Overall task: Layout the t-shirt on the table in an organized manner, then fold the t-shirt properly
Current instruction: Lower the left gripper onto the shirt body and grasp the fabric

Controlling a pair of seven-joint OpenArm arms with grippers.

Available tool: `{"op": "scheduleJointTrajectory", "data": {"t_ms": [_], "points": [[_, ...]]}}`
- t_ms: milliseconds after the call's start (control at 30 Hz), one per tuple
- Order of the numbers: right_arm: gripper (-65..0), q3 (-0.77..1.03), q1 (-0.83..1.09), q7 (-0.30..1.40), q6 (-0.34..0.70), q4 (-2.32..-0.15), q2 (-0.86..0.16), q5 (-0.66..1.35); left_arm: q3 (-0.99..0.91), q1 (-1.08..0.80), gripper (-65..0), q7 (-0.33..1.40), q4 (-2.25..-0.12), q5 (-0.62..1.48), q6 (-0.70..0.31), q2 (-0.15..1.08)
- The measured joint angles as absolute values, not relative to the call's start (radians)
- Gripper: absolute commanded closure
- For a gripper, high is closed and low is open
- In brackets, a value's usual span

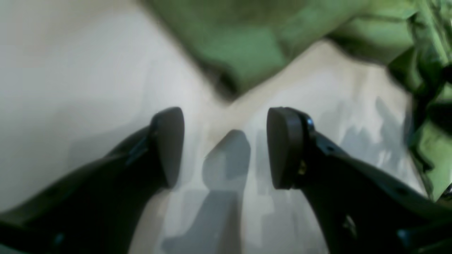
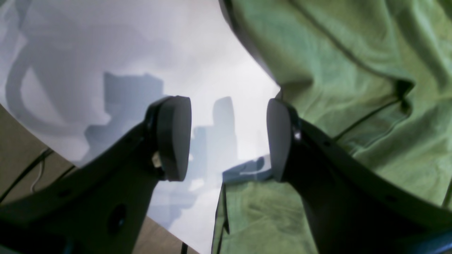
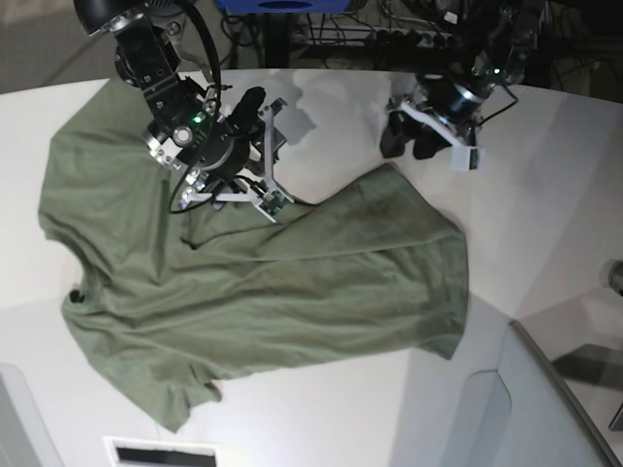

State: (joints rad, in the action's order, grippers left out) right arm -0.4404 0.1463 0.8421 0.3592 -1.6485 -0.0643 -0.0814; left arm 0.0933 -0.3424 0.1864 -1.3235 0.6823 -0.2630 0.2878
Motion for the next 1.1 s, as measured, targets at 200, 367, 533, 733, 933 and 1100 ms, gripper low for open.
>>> {"op": "scheduleJointTrajectory", "data": {"t_ms": [200, 367, 533, 733, 933, 1100], "points": [[-32.6, -0.437, 0.157, 0.841, 0.359, -1.649, -0.064, -0.081, 0.102, -0.284, -35.5, 0.168, -1.261, 0.685, -0.281, 0.249], [-32.6, -0.435, 0.156, 0.839, 0.359, -1.649, -0.064, -0.081, 0.129, -0.249, -13.5, 0.176, -1.236, 0.682, -0.266, 0.238], [-32.6, -0.435, 0.156, 0.839, 0.359, -1.649, -0.063, -0.081, 0.134, -0.25, 0.0, 0.202, -1.242, 0.677, -0.266, 0.239], [-32.6, -0.435, 0.153, 0.837, 0.359, -1.616, -0.064, -0.082, 0.13, -0.257, 0.0, 0.224, -1.431, 0.672, -0.251, 0.305], [-27.5, -0.435, 0.153, 0.838, 0.359, -1.595, -0.064, -0.081, 0.129, -0.155, 0.0, 0.339, -1.518, 0.675, -0.13, 0.333], [-23.9, -0.436, 0.153, 0.838, 0.36, -1.595, -0.064, -0.078, 0.129, 0.003, 0.0, 0.347, -1.387, 0.677, -0.131, 0.321]]}}
